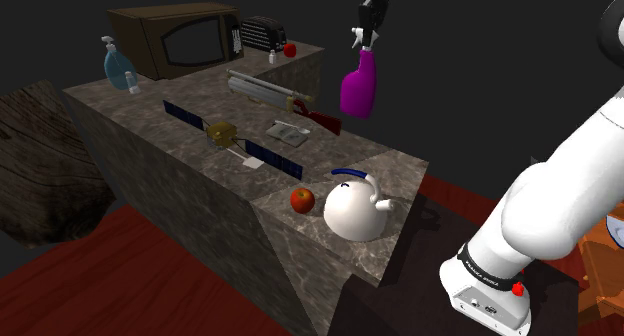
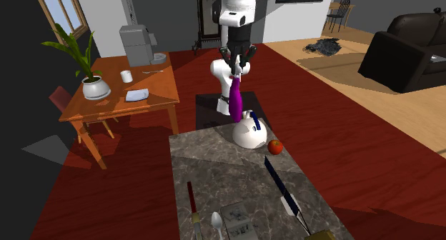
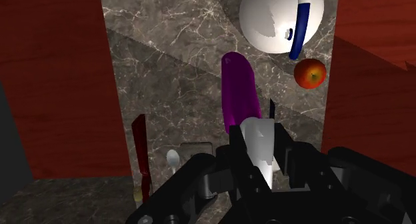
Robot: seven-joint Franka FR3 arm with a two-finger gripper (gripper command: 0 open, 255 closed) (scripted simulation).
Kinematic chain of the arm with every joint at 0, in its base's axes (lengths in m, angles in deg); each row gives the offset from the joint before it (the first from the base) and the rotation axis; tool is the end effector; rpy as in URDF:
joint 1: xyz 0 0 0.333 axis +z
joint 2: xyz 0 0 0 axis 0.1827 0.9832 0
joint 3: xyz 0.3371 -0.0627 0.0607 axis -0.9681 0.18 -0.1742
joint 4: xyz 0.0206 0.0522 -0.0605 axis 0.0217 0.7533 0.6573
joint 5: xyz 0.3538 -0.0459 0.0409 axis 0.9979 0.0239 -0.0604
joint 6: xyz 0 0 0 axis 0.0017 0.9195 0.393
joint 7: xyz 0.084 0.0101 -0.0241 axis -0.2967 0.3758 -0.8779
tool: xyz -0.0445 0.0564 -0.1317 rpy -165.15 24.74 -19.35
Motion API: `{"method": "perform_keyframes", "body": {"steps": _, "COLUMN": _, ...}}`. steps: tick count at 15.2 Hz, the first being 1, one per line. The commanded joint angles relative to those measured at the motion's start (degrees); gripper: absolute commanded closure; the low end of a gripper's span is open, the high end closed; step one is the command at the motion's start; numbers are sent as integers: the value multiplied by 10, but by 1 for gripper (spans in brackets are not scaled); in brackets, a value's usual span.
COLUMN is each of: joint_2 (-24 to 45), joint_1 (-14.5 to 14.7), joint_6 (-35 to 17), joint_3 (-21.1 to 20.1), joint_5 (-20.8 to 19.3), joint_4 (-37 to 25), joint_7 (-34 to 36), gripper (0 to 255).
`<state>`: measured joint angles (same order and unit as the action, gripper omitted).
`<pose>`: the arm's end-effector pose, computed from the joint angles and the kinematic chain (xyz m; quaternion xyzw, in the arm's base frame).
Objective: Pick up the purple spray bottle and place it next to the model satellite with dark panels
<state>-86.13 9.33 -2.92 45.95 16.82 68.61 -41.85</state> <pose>0.4583 -0.0482 0.6759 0.9959 0.0899 -0.0102 0.0045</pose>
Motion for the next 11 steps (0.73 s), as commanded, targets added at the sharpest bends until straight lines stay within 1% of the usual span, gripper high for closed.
{"method": "perform_keyframes", "body": {"steps": 1, "joint_2": 19, "joint_1": 10, "joint_6": -11, "joint_3": -12, "joint_5": 3, "joint_4": -8, "joint_7": 22, "gripper": 255}}
{"method": "perform_keyframes", "body": {"steps": 6, "joint_2": 87, "joint_1": 33, "joint_6": -29, "joint_3": -36, "joint_5": 6, "joint_4": -57, "joint_7": 71, "gripper": 255}}
{"method": "perform_keyframes", "body": {"steps": 11, "joint_2": 170, "joint_1": 58, "joint_6": -35, "joint_3": -56, "joint_5": 4, "joint_4": -134, "joint_7": 115, "gripper": 255}}
